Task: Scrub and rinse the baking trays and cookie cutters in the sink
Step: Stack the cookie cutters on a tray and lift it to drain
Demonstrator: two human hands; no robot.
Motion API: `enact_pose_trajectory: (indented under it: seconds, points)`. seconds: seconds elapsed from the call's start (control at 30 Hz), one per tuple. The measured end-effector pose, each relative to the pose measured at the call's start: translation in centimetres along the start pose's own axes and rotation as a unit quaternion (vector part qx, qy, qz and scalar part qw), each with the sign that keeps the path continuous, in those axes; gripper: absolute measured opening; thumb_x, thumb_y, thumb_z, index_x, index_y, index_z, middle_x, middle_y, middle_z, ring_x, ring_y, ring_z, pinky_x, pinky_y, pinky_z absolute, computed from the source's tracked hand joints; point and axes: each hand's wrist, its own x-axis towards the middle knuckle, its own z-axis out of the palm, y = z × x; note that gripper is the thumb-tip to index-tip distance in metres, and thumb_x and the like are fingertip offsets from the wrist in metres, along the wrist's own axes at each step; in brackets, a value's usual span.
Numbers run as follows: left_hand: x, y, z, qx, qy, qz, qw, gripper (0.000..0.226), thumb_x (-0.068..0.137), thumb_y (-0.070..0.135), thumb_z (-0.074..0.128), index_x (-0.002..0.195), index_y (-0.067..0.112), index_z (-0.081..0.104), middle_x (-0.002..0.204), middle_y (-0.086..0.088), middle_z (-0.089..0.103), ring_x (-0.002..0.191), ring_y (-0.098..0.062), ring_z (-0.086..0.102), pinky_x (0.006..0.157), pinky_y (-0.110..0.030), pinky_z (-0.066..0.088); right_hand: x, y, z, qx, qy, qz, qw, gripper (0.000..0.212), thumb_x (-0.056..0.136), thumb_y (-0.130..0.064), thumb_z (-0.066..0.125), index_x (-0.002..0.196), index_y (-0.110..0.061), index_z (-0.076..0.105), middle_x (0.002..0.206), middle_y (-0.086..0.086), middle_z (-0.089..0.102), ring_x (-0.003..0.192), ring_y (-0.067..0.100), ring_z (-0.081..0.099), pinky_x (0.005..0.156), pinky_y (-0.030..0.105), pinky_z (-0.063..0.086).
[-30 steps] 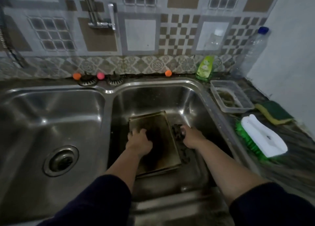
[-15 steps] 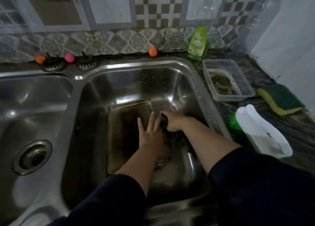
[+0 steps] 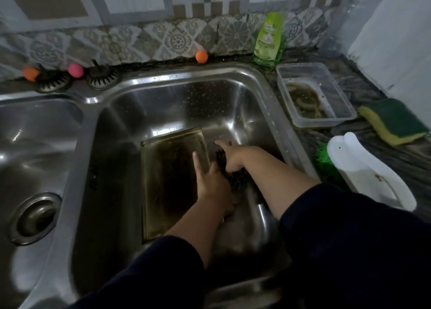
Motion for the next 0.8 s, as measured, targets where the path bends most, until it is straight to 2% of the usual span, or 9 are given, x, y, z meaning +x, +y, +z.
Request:
enact_pose_trajectory:
  seconds: [0.13, 0.33, 0.4, 0.47, 0.53, 0.6, 0.67, 0.73, 0.8]
  points:
    - [-0.5, 0.4, -0.1, -0.036, -0.012, 0.002, 0.999, 0.050, 0.086, 0.057, 0.053, 0.126, 0.026, 0.059, 0.142, 0.001, 0.045, 0.141, -0.026, 0.017, 0.096, -0.077, -0.021, 1.1, -0.4, 0.5, -0.016, 0.008, 0.027, 0.999, 0.087, 0.089, -0.015, 0.057, 0.153, -0.032, 0.001, 0.161, 0.006, -0.008, 0.144, 0.036, 0.017, 0.108, 0.043, 0.038]
    - [-0.7, 0.4, 0.3, -0.062, 0.007, 0.007, 0.998, 0.032, 0.087, 0.047, 0.056, 0.110, 0.027, 0.065, 0.122, 0.004, 0.058, 0.136, -0.023, 0.027, 0.096, -0.076, -0.022, 0.4, -0.4, 1.3, -0.086, 0.069, 0.014, 0.994, 0.072, 0.086, -0.017, 0.059, 0.149, -0.025, 0.025, 0.150, 0.009, 0.030, 0.132, 0.032, 0.038, 0.100, 0.039, 0.044]
    - [-0.7, 0.2, 0.4, -0.118, 0.032, 0.002, 0.992, 0.022, 0.089, 0.040, 0.055, 0.105, 0.029, 0.066, 0.112, 0.006, 0.063, 0.133, -0.020, 0.034, 0.098, -0.073, -0.024, 0.3, -0.2, 1.4, -0.048, 0.058, 0.018, 0.997, 0.066, 0.085, -0.017, 0.059, 0.145, -0.025, 0.033, 0.144, 0.009, 0.039, 0.123, 0.031, 0.046, 0.093, 0.038, 0.048]
    - [-0.6, -0.1, 0.1, -0.176, 0.053, -0.002, 0.983, 0.024, 0.092, 0.035, 0.052, 0.110, 0.029, 0.065, 0.108, 0.008, 0.065, 0.128, -0.018, 0.041, 0.102, -0.070, -0.023, -0.2, -0.1, 0.9, 0.023, 0.050, 0.011, 0.998, 0.055, 0.081, -0.023, 0.064, 0.132, -0.023, 0.044, 0.131, 0.009, 0.052, 0.106, 0.026, 0.054, 0.082, 0.034, 0.050]
    - [-0.5, -0.8, -0.3, -0.224, 0.064, 0.000, 0.972, 0.027, 0.093, 0.030, 0.050, 0.117, 0.028, 0.061, 0.110, 0.006, 0.065, 0.124, -0.018, 0.046, 0.105, -0.067, -0.019, -1.1, 0.2, -0.3, 0.083, 0.056, 0.012, 0.995, 0.057, 0.079, -0.031, 0.069, 0.130, -0.022, 0.044, 0.123, 0.007, 0.053, 0.099, 0.024, 0.054, 0.077, 0.033, 0.048]
    - [-0.3, -1.9, -0.6, -0.281, 0.080, 0.006, 0.956, 0.029, 0.092, 0.022, 0.050, 0.120, 0.026, 0.058, 0.115, 0.004, 0.063, 0.123, -0.018, 0.049, 0.111, -0.063, -0.010, -2.5, 0.4, -1.8, 0.130, 0.037, 0.026, 0.990, 0.065, 0.080, -0.033, 0.069, 0.135, -0.021, 0.037, 0.126, 0.008, 0.048, 0.103, 0.026, 0.053, 0.079, 0.037, 0.050]
    - [-0.5, -3.0, -0.7, -0.351, 0.088, 0.016, 0.932, 0.033, 0.092, 0.019, 0.049, 0.124, 0.024, 0.053, 0.123, 0.001, 0.059, 0.122, -0.021, 0.051, 0.115, -0.054, 0.015, -3.6, 0.7, -2.9, 0.197, 0.021, 0.045, 0.979, 0.068, 0.078, -0.033, 0.070, 0.135, -0.023, 0.035, 0.131, 0.011, 0.046, 0.105, 0.029, 0.056, 0.080, 0.042, 0.056]
    - [-1.1, -4.1, -1.0, -0.417, 0.099, 0.024, 0.903, 0.033, 0.093, 0.020, 0.050, 0.126, 0.025, 0.051, 0.128, -0.001, 0.056, 0.118, -0.024, 0.055, 0.104, -0.044, 0.038, -4.6, 0.3, -3.6, 0.277, 0.027, 0.056, 0.959, 0.069, 0.077, -0.033, 0.073, 0.135, -0.023, 0.037, 0.131, 0.014, 0.047, 0.097, 0.030, 0.060, 0.072, 0.042, 0.059]
    - [-1.6, -5.2, -1.3, -0.464, 0.118, 0.015, 0.878, 0.030, 0.093, 0.020, 0.052, 0.123, 0.025, 0.054, 0.125, -0.001, 0.057, 0.112, -0.024, 0.058, 0.098, -0.044, 0.045, -5.6, -0.3, -4.3, 0.333, 0.050, 0.049, 0.940, 0.069, 0.080, -0.032, 0.073, 0.138, -0.021, 0.037, 0.134, 0.015, 0.047, 0.090, 0.027, 0.059, 0.063, 0.036, 0.059]
